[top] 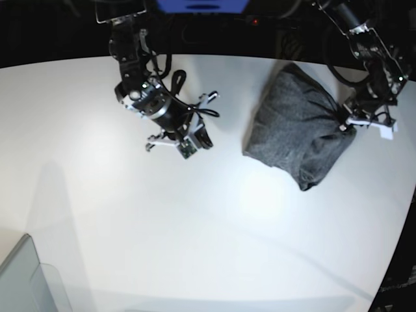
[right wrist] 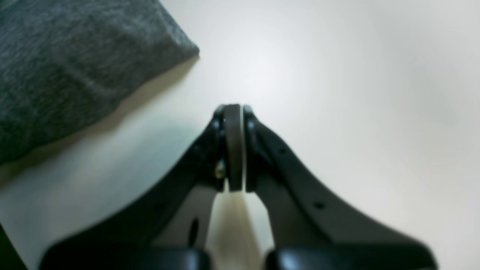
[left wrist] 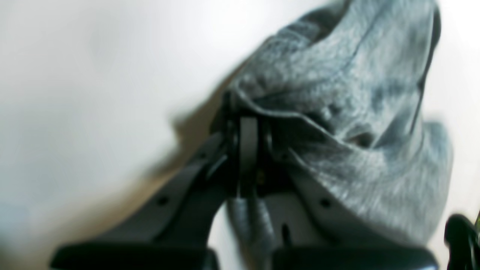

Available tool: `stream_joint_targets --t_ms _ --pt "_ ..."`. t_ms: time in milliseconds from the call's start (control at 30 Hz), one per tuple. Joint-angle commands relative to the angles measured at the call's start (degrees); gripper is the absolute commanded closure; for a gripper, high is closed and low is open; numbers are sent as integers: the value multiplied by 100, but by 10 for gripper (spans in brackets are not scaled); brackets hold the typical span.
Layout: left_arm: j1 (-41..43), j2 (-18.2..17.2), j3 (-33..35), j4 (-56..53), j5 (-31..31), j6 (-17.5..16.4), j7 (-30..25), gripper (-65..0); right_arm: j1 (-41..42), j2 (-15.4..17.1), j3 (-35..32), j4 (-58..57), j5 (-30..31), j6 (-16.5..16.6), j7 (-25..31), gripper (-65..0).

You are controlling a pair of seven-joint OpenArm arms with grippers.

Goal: Layout the t-shirt on the table in an organized manner, then fold the t-shirt properly

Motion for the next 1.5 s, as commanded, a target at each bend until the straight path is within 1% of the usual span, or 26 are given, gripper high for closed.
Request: stream_joint_targets --t_ms 0,200,333,433,500,700,767,800,900,967,1067,1167,1300,1467 --pt "-152 -65 208 -73 -92 -3 -122 0 -22 -40 -9 125 80 12 157 0" --pt "-855 -56 1430 -1207 -92 -3 -940 0 -154 4 17 98 63 21 157 0" --pt "-1382 -39 2160 -1673 -119 -3 -1397 0 -75 153 17 90 63 21 157 0" --pt "-1699 -30 2600 -1823 -127 -3 -1546 0 74 179 149 90 63 12 140 0" --pt "-1857 -30 2775 -1814 -127 -3 -1520 0 83 162 281 90 63 12 140 0" --pt "-1901 -74 2775 -1796 -145 -3 -1467 0 83 179 281 90 63 12 140 0" --pt "-1831 -153 2775 -1796 -303 -3 -1458 0 83 188 281 90 63 12 140 0" --pt "-1725 -320 2775 -1788 -461 -3 -1362 0 74 188 281 90 63 12 140 0" --pt "-1391 -628 2775 -1559 -1129 -3 -1098 0 57 206 316 90 63 12 140 0" --pt "-1031 -821 2775 -1260 -1578 15 -1107 0 39 232 492 90 72 12 157 0" --pt "-521 -1006 2775 -821 -2017 24 -1107 0 39 241 668 90 72 12 157 0" --pt "-152 -988 2793 -460 -2132 33 -1107 0 39 250 949 116 72 29 157 0" --pt "24 -602 2828 -355 -2088 33 -1063 0 31 250 1371 134 72 38 140 0" --pt "139 -303 2837 -399 -2088 24 -1045 0 -101 250 1820 142 72 38 157 0"
